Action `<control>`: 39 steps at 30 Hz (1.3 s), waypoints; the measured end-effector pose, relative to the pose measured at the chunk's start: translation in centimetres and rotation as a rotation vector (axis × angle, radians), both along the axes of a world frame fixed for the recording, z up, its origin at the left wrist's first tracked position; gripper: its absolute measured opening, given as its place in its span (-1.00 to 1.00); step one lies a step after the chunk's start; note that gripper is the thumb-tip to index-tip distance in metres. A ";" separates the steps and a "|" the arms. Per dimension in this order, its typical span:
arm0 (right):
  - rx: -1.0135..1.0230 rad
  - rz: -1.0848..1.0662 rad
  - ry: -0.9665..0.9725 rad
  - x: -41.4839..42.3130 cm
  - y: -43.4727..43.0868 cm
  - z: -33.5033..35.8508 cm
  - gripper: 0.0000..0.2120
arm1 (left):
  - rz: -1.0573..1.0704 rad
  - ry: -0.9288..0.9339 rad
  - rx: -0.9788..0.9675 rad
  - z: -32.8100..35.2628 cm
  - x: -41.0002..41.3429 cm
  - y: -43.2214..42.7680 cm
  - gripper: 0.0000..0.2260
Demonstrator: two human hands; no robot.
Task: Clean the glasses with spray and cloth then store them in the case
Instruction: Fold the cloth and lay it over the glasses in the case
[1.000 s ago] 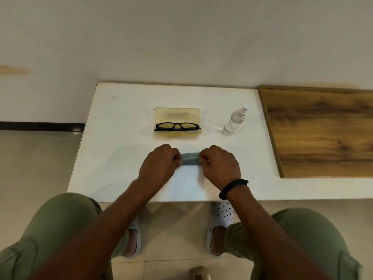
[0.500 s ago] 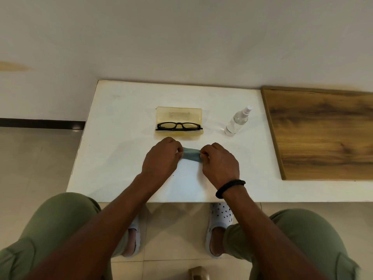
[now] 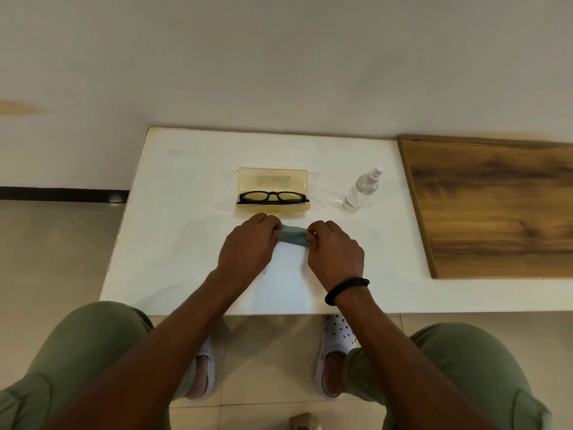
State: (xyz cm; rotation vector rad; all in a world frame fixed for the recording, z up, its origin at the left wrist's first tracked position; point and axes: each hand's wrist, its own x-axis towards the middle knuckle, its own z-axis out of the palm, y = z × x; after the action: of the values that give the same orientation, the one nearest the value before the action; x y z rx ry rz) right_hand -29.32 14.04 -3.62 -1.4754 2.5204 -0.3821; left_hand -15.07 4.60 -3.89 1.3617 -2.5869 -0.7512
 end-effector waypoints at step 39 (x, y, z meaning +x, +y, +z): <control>-0.072 -0.052 -0.241 -0.5 -1.0 -1.2 -0.87 | 0.086 0.124 0.052 -1.3 -0.3 0.3 -0.83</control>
State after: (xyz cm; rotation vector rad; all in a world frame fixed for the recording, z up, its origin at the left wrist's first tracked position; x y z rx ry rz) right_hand -29.79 13.02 -4.83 -1.3018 2.3799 -0.6255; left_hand -15.38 4.89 -5.23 1.3845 -2.4140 -0.8656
